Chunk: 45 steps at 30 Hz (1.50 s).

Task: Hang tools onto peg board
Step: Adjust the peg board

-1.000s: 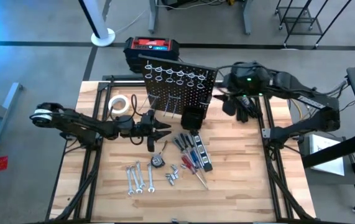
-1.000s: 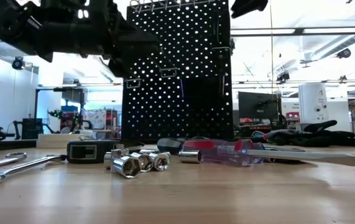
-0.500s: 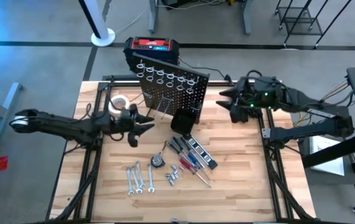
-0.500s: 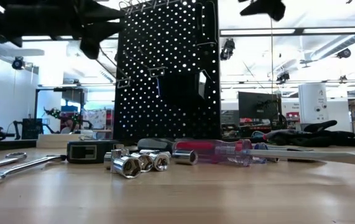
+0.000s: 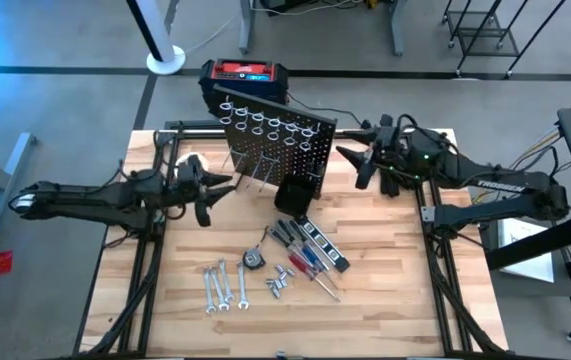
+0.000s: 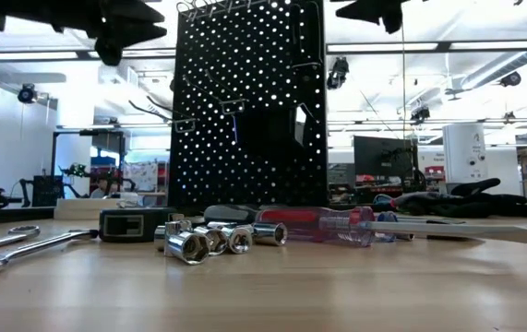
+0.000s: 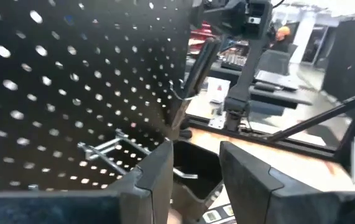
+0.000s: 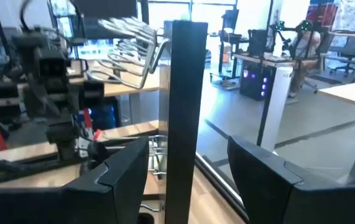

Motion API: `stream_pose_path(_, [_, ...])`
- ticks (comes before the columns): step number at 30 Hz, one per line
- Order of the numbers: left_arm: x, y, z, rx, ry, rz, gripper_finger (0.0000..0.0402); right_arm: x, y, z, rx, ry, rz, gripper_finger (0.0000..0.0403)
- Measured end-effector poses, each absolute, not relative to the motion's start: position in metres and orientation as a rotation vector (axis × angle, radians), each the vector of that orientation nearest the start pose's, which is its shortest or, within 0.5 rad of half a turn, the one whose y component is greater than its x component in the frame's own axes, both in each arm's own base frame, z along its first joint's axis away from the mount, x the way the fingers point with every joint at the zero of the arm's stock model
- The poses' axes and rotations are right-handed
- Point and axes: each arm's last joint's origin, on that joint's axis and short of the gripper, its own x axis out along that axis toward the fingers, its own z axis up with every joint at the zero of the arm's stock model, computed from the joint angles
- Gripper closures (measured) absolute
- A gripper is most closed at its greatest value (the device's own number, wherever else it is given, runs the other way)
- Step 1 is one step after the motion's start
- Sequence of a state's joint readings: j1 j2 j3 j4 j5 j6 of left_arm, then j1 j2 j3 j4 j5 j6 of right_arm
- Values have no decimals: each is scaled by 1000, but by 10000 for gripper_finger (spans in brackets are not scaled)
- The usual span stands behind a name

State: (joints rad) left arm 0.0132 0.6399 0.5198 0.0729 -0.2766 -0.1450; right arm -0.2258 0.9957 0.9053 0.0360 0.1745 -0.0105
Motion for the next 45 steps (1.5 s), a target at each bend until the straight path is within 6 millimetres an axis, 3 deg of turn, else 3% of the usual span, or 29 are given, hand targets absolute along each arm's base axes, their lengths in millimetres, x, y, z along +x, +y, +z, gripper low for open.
stream_pose_path(7, [147, 15, 294, -65, 111, 484, 281, 233, -65, 352, -24, 104, -413, 190])
stream_pose_path(11, [145, 15, 292, -73, 115, 503, 281, 236, -70, 355, -25, 113, -420, 207])
stream_pose_path(20, [142, 15, 290, -103, 112, 500, 281, 232, -87, 361, -80, 156, -470, 330])
stream_pose_path(23, [142, 14, 290, -108, 108, 476, 283, 227, -98, 365, -73, 170, -451, 348])
stream_pose_path(31, [139, 20, 292, 45, 127, 664, 284, 211, -127, 371, -20, 199, -400, 330])
stream_pose_path(35, [138, 25, 297, 115, 103, 701, 282, 209, -130, 371, -23, 198, -372, 325])
stream_pose_path(39, [140, 35, 306, 116, 59, 618, 269, 209, -129, 371, -41, 198, -318, 322])
stream_pose_path(45, [144, 65, 319, 121, 77, 688, 230, 203, -123, 377, -50, 168, -273, 281])
